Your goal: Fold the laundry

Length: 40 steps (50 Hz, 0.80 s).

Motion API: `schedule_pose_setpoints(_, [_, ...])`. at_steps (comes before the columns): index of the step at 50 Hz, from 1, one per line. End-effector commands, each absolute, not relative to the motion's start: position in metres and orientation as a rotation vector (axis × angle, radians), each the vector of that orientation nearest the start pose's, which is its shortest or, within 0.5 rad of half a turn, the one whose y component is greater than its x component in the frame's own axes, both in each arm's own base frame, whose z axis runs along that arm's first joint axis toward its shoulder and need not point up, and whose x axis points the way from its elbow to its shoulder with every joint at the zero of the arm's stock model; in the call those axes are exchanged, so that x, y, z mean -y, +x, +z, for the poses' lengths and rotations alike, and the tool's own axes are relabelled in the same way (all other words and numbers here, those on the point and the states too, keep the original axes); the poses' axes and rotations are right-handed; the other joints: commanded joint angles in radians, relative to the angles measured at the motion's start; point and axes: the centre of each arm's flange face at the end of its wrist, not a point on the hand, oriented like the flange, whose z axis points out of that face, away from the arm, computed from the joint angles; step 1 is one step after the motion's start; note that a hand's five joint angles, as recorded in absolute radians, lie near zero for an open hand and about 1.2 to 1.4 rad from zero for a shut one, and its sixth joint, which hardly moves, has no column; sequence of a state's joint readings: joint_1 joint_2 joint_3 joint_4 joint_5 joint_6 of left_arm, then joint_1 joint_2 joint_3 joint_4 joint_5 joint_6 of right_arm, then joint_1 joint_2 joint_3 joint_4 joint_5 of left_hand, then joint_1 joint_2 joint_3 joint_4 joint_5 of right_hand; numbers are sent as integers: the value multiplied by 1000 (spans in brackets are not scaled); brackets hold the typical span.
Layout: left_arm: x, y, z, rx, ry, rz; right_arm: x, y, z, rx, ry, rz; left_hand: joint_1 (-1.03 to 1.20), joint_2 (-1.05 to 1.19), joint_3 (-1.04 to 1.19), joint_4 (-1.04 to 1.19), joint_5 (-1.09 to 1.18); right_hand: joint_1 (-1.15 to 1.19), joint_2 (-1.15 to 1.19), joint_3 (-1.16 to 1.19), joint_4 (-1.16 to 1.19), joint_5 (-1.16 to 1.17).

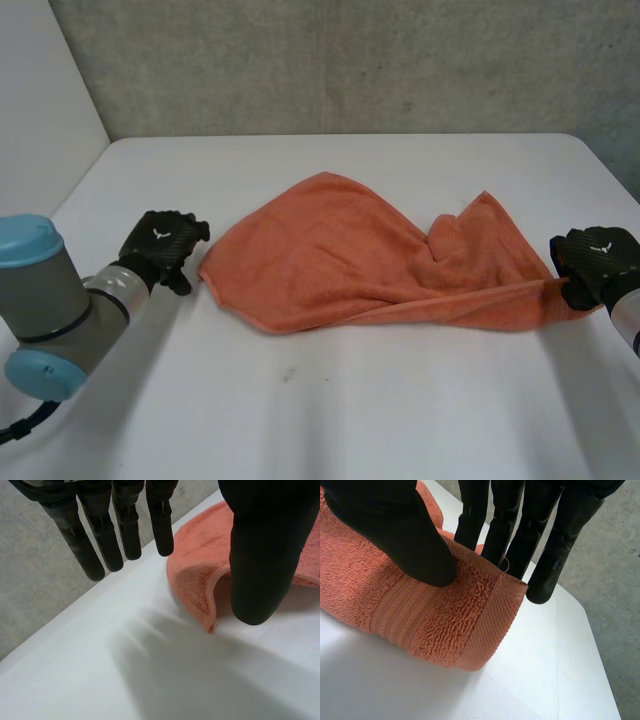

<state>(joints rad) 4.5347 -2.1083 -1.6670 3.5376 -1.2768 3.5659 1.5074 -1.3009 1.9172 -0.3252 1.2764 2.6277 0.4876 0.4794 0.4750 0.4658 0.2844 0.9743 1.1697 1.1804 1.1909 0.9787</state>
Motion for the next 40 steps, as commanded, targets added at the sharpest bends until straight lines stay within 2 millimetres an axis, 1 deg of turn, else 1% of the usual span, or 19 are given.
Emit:
schedule_pose_setpoints(1, [326,-223,126,-2313,1145,-2018,307,140,155,-2455,-859,-1947,17,25,29,38,45,422,227,216,205,243])
schedule_pose_setpoints(5, [327,-224,116,-2336,1163,-1994,306,140,154,-2457,-860,-1941,22,31,35,44,51,422,227,216,205,243])
schedule_pose_setpoints(10, [332,-226,111,-2339,1168,-1994,305,141,154,-2454,-864,-1935,28,37,41,50,57,422,227,216,205,243])
schedule_pose_setpoints(16, [346,-232,103,-2323,1173,-2004,304,141,152,-2454,-865,-1928,72,80,85,94,101,422,227,216,205,243])
schedule_pose_setpoints(18, [351,-233,103,-2316,1170,-2009,304,141,152,-2455,-865,-1925,175,183,187,196,203,422,227,216,205,243])
schedule_pose_setpoints(20, [355,-234,105,-2306,1164,-2024,304,141,152,-2457,-864,-1926,406,414,419,428,435,422,227,216,205,243])
schedule_pose_setpoints(21, [356,-234,106,-2305,1161,-2034,304,141,152,-2457,-864,-1926,570,578,582,592,598,422,227,216,205,243])
schedule_pose_setpoints(23, [357,-236,112,-2288,1157,-2058,304,141,153,-2457,-863,-1928,867,875,879,889,895,422,227,216,205,243])
schedule_pose_setpoints(24, [357,-237,116,-2278,1153,-2073,304,141,153,-2459,-862,-1929,908,916,921,930,937,422,227,216,205,243])
schedule_pose_setpoints(27, [356,-240,126,-2258,1151,-2108,305,140,154,-2459,-860,-1936,909,917,921,930,937,422,227,216,205,243])
schedule_pose_setpoints(30, [357,-241,141,-2238,1119,-2159,306,140,156,-2465,-857,-1935,909,917,921,930,937,422,227,216,205,243])
schedule_pose_setpoints(32, [356,-241,144,-2236,1116,-2165,306,140,156,-2464,-855,-1937,909,917,921,930,937,422,227,216,205,243])
schedule_pose_setpoints(34, [354,-239,160,-2204,1092,-2192,306,140,170,-2452,-861,-1965,909,917,921,930,937,422,227,216,205,243])
schedule_pose_setpoints(35, [353,-238,167,-2185,1083,-2206,306,140,170,-2452,-861,-1965,909,917,921,930,937,422,227,216,205,243])
schedule_pose_setpoints(36, [352,-236,175,-2166,1071,-2218,302,140,192,-2439,-868,-1984,909,917,921,930,937,422,227,216,205,243])
schedule_pose_setpoints(37, [349,-229,189,-2129,1043,-2233,302,140,193,-2439,-868,-1984,909,917,921,930,937,422,227,216,205,243])
schedule_pose_setpoints(38, [349,-229,189,-2129,1042,-2233,301,141,200,-2436,-873,-1984,909,917,921,930,937,422,227,216,205,243])
schedule_pose_setpoints(39, [347,-227,194,-2115,1029,-2240,301,141,200,-2436,-873,-1984,909,917,921,930,937,422,227,216,205,243])
schedule_pose_setpoints(40, [338,-220,212,-2068,993,-2254,295,140,228,-2444,-886,-1957,909,917,921,930,937,422,227,216,205,243])
